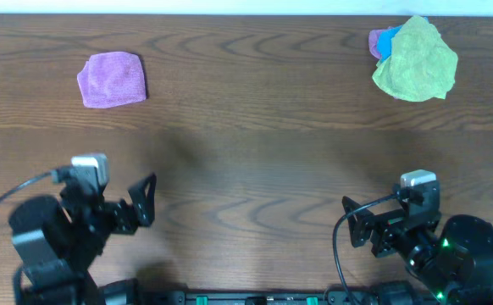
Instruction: Fold the cloth
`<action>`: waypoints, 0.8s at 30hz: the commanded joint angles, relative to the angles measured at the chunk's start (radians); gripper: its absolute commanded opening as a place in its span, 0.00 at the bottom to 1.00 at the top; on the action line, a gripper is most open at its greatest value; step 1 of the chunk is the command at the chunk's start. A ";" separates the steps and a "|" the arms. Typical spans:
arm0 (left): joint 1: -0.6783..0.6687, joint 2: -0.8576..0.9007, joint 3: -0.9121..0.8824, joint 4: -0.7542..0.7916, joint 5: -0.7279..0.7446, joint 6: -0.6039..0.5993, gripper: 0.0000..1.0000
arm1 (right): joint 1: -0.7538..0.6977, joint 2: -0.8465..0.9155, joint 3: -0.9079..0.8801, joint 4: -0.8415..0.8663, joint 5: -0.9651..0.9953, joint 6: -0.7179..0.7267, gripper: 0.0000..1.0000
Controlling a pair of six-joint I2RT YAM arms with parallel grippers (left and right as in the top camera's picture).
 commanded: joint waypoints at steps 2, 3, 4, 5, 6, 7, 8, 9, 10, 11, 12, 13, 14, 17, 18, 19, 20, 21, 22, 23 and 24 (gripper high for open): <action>-0.023 -0.168 -0.151 0.023 -0.036 0.239 0.95 | -0.006 -0.002 -0.004 -0.002 -0.004 0.015 0.99; -0.033 -0.203 -0.188 0.023 -0.048 0.270 0.95 | -0.006 -0.002 -0.004 -0.002 -0.004 0.015 0.99; -0.045 -0.231 -0.219 0.023 -0.060 0.287 0.95 | -0.006 -0.002 -0.004 -0.002 -0.004 0.015 0.99; -0.060 -0.265 -0.256 0.023 -0.078 0.307 0.95 | -0.006 -0.002 -0.004 -0.002 -0.004 0.015 0.99; -0.074 -0.292 -0.286 0.023 -0.097 0.313 0.95 | -0.006 -0.002 -0.004 -0.002 -0.004 0.015 0.99; -0.085 -0.315 -0.313 0.023 -0.114 0.313 0.95 | -0.006 -0.002 -0.004 -0.002 -0.004 0.015 0.99; -0.095 -0.339 -0.340 0.023 -0.130 0.312 0.95 | -0.006 -0.002 -0.004 -0.002 -0.004 0.015 0.99; -0.102 -0.360 -0.366 0.021 -0.140 0.308 0.95 | -0.006 -0.002 -0.004 -0.002 -0.004 0.015 0.99; -0.102 -0.376 -0.384 0.019 -0.141 0.304 0.95 | -0.006 -0.002 -0.004 -0.002 -0.004 0.015 0.99; -0.102 -0.392 -0.404 0.015 -0.142 0.304 0.95 | -0.006 -0.002 -0.004 -0.002 -0.004 0.015 0.99; -0.102 -0.404 -0.418 0.015 -0.142 0.298 0.95 | -0.006 -0.002 -0.004 -0.002 -0.004 0.015 0.99; -0.102 -0.416 -0.433 0.015 -0.141 0.283 0.95 | -0.006 -0.002 -0.004 -0.002 -0.004 0.015 0.99; -0.101 -0.426 -0.446 0.015 -0.141 0.270 0.95 | -0.006 -0.002 -0.004 -0.002 -0.004 0.015 0.99; -0.102 -0.451 -0.473 0.011 -0.166 0.234 0.95 | -0.006 -0.002 -0.004 -0.002 -0.004 0.015 0.99; -0.102 -0.456 -0.478 0.003 -0.191 0.218 0.95 | -0.006 -0.002 -0.004 -0.002 -0.004 0.015 0.99; -0.102 -0.463 -0.483 -0.005 -0.231 0.188 0.95 | -0.006 -0.002 -0.004 -0.002 -0.004 0.015 0.99; -0.104 -0.470 -0.487 -0.011 -0.288 0.146 0.95 | -0.006 -0.002 -0.004 -0.002 -0.004 0.015 0.99; -0.109 -0.474 -0.489 -0.015 -0.335 0.114 0.95 | -0.006 -0.002 -0.004 -0.002 -0.004 0.015 0.99; -0.116 -0.474 -0.489 -0.017 -0.370 0.097 0.95 | -0.006 -0.002 -0.004 -0.002 -0.004 0.015 0.99; -0.127 -0.474 -0.489 -0.020 -0.401 0.091 0.95 | -0.006 -0.002 -0.004 -0.002 -0.004 0.015 0.99; -0.138 -0.474 -0.489 -0.023 -0.425 0.091 0.95 | -0.006 -0.002 -0.004 -0.002 -0.004 0.015 0.99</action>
